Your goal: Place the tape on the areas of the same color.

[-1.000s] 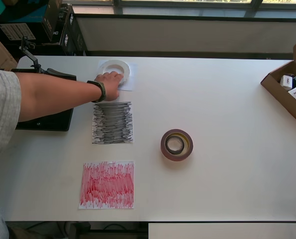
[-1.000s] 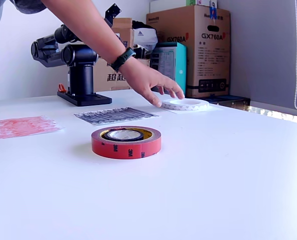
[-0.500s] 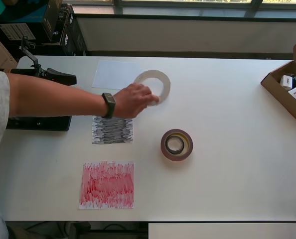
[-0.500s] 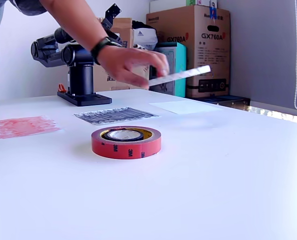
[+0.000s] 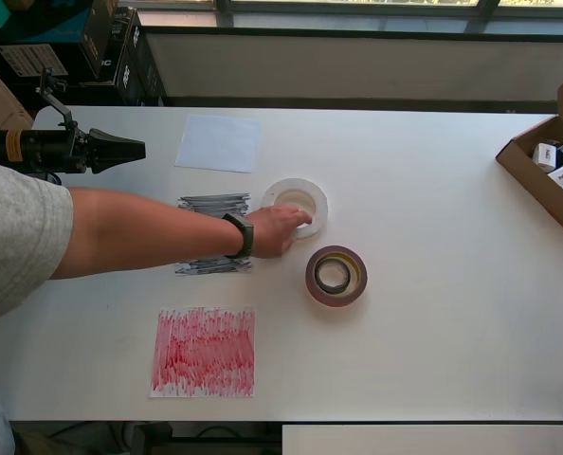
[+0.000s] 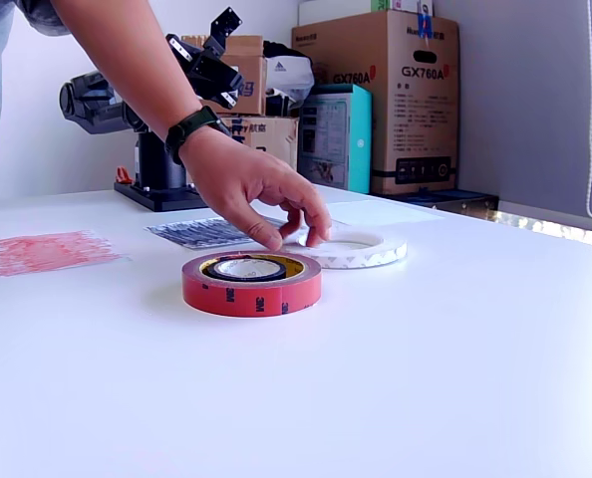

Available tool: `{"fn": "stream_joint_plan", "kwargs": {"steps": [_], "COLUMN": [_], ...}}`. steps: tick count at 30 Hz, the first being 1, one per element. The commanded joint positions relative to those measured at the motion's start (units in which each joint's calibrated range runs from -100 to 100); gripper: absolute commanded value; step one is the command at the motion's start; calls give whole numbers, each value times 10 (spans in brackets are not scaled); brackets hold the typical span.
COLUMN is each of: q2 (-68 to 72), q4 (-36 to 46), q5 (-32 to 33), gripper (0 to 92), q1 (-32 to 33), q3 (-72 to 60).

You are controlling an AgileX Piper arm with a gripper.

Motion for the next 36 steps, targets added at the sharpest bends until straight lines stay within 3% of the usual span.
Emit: {"fn": "stream_joint_plan", "kwargs": {"steps": [1, 36], "q2": [-3, -3], "q4": [0, 0], "q5": [-3, -3], "gripper": [0, 0], "q1": [-1, 2], "q3": [2, 2]}}
